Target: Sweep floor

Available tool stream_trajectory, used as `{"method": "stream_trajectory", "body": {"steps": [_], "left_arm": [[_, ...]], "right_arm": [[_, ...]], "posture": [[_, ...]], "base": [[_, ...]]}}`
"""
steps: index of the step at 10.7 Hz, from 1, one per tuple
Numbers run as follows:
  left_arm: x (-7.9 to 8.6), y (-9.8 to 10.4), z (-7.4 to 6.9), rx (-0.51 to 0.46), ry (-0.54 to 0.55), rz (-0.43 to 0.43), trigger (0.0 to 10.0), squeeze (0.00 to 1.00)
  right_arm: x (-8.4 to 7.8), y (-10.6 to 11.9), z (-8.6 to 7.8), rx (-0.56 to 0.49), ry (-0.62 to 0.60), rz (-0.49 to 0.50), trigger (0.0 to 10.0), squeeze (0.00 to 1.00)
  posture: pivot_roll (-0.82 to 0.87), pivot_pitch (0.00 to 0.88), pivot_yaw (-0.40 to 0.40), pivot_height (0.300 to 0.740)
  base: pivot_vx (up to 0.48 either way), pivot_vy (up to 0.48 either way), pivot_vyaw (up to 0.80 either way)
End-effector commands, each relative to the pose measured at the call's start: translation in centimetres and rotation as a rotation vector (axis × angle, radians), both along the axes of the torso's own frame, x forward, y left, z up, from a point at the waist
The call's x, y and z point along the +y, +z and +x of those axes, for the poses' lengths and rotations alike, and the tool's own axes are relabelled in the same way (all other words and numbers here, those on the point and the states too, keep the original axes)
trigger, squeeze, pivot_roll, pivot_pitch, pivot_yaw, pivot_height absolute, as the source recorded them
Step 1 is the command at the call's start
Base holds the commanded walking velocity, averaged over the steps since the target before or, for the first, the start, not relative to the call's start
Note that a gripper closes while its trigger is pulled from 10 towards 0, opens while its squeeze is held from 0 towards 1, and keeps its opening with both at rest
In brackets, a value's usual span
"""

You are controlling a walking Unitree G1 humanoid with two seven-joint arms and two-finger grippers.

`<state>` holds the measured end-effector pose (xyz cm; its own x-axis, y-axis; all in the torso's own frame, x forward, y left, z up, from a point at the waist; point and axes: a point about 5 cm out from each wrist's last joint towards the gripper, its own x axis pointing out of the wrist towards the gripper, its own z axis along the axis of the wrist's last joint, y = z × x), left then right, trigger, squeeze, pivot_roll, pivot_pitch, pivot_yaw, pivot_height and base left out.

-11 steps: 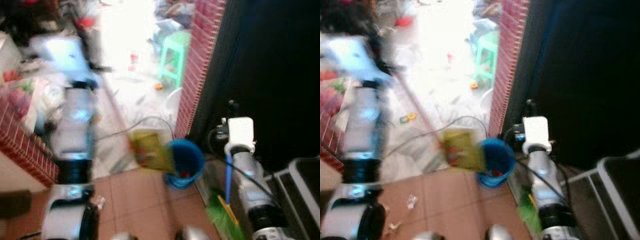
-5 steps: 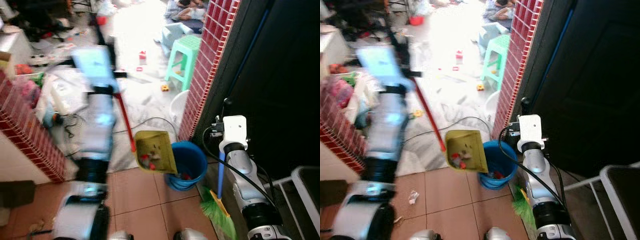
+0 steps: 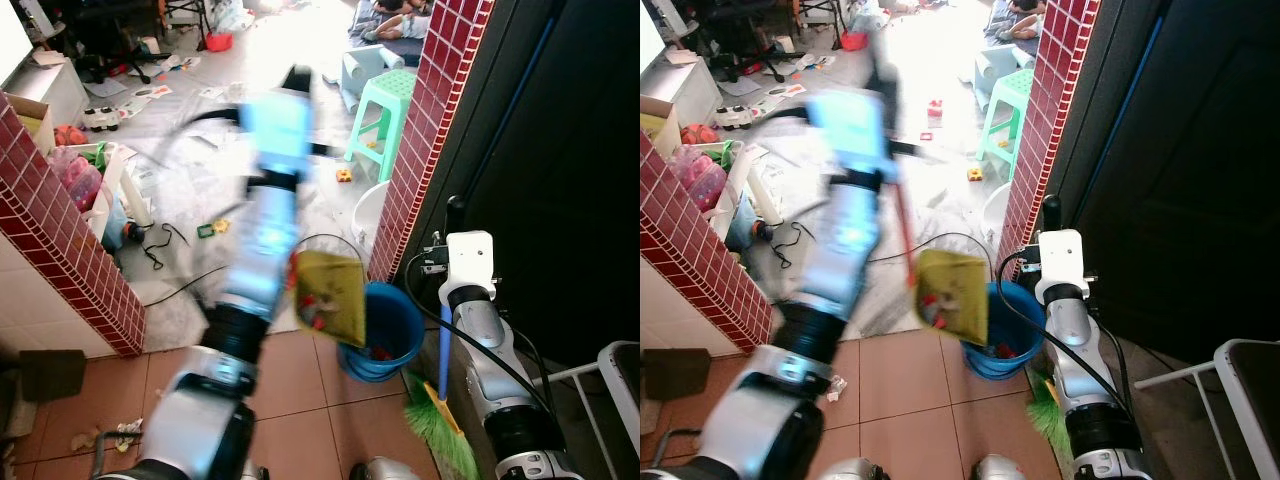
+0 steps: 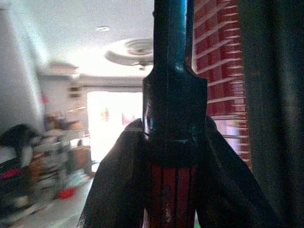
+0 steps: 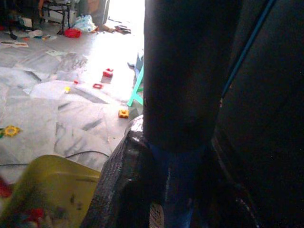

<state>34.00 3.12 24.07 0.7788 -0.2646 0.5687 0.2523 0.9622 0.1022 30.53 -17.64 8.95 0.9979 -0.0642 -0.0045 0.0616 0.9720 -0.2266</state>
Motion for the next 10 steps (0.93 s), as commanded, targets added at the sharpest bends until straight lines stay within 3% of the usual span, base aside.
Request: {"method": "stream_trajectory", "body": {"steps": [1, 2, 3, 4, 5, 7, 10], "left_arm": [[-2.5, 1.7, -1.4, -0.125, -0.146, 0.041, 10.0, 0.00], [-4.8, 1.2, -2.7, -0.141, -0.296, 0.082, 10.0, 0.00], [-5.9, 0.9, -3.3, -0.136, -0.396, 0.107, 10.0, 0.00], [-7.8, 0.2, -5.5, -0.223, -0.602, 0.267, 10.0, 0.00], [-8.9, -0.5, -6.9, -0.245, -0.726, 0.365, 10.0, 0.00], [-9.9, -0.8, -8.3, -0.246, -0.863, 0.461, 10.0, 0.00], [-10.1, -0.5, -8.5, -0.306, -0.862, 0.529, 10.0, 0.00]], "right_arm": [[-0.1, 1.1, 0.3, -0.052, -0.005, 0.005, 10.0, 0.00], [-0.2, 1.1, 0.3, -0.054, -0.009, 0.006, 10.0, 0.00], [-0.2, 1.1, 0.3, -0.054, -0.010, 0.005, 10.0, 0.00], [-0.2, 1.1, 0.5, -0.055, -0.012, 0.006, 10.0, 0.00], [-0.2, 1.2, 0.6, -0.057, -0.013, 0.007, 10.0, 0.00], [0.1, 1.3, 0.7, -0.061, -0.007, 0.008, 10.0, 0.00], [0.1, 1.4, 1.0, -0.061, -0.002, 0.007, 10.0, 0.00]], "posture": [[-0.09, 0.000, 0.024, 0.740], [-0.09, 0.000, 0.026, 0.740], [-0.09, 0.000, 0.027, 0.740], [-0.09, 0.000, 0.027, 0.740], [-0.09, 0.000, 0.025, 0.740], [-0.09, 0.000, 0.023, 0.740], [-0.09, 0.000, 0.017, 0.740]], "base": [[0.000, 0.000, 0.00], [0.000, 0.000, 0.00], [0.000, 0.000, 0.00], [0.000, 0.000, 0.00], [0.000, 0.000, 0.00], [0.000, 0.000, 0.00], [0.000, 0.000, 0.00]]}}
